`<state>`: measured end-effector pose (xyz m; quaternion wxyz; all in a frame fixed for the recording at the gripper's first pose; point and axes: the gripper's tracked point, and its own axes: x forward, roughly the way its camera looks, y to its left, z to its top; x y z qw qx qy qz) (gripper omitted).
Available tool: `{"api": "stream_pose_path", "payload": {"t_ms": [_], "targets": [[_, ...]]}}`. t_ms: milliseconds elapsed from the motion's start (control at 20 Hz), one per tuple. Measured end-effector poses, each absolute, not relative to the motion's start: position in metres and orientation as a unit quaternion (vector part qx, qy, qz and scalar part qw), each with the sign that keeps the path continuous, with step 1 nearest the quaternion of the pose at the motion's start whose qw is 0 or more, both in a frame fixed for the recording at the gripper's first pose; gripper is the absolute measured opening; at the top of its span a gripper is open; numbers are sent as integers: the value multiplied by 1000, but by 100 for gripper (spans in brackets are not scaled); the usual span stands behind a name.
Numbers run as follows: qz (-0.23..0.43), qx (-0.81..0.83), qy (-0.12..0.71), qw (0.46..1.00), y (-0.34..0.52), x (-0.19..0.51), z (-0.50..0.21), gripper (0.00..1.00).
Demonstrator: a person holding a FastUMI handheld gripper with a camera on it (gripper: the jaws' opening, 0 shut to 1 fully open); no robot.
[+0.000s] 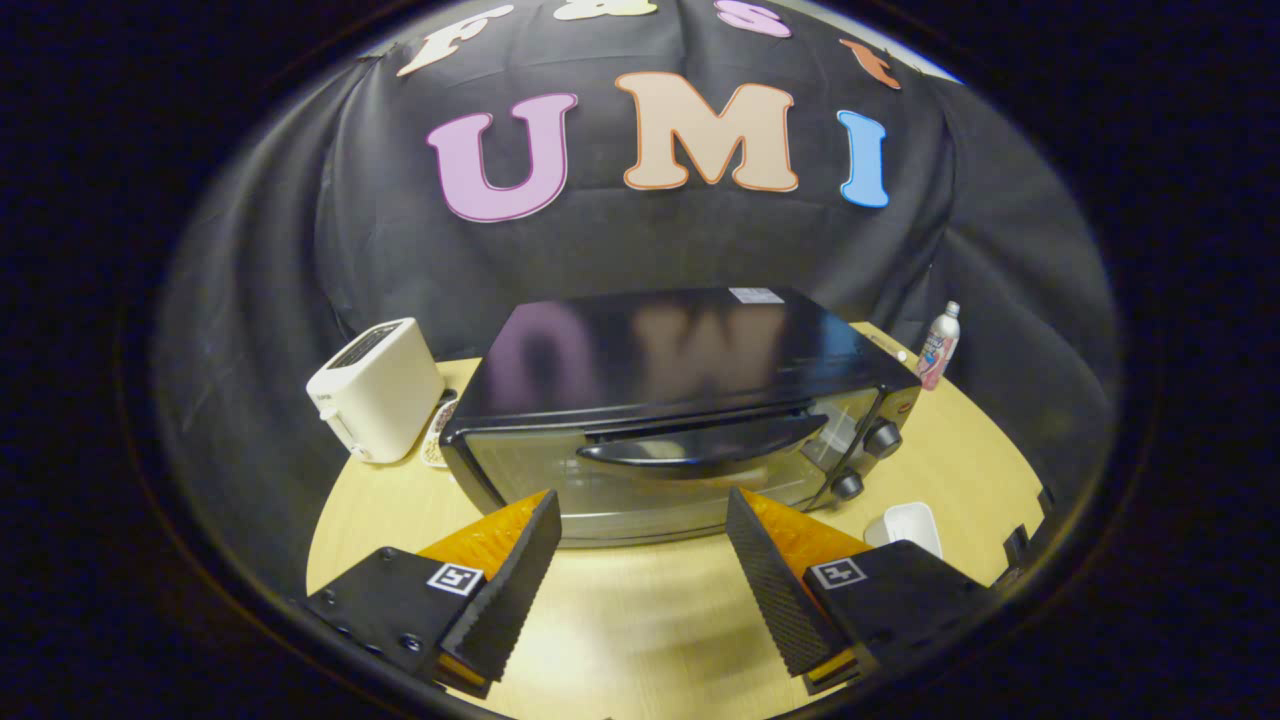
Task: Open the toaster oven, put the food inside, and close the toaster oven door.
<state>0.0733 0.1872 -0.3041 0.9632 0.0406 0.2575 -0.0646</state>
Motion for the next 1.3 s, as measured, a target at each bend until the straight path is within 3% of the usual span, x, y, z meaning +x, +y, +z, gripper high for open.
{"api": "stream_pose_path", "payload": {"t_ms": [350,850,1300], "targets": [[-55,1,234,971,181,86,-263,100],[8,22,64,998,172,108,-106,100],[-15,48,22,999,128,90,-61,100]]}}
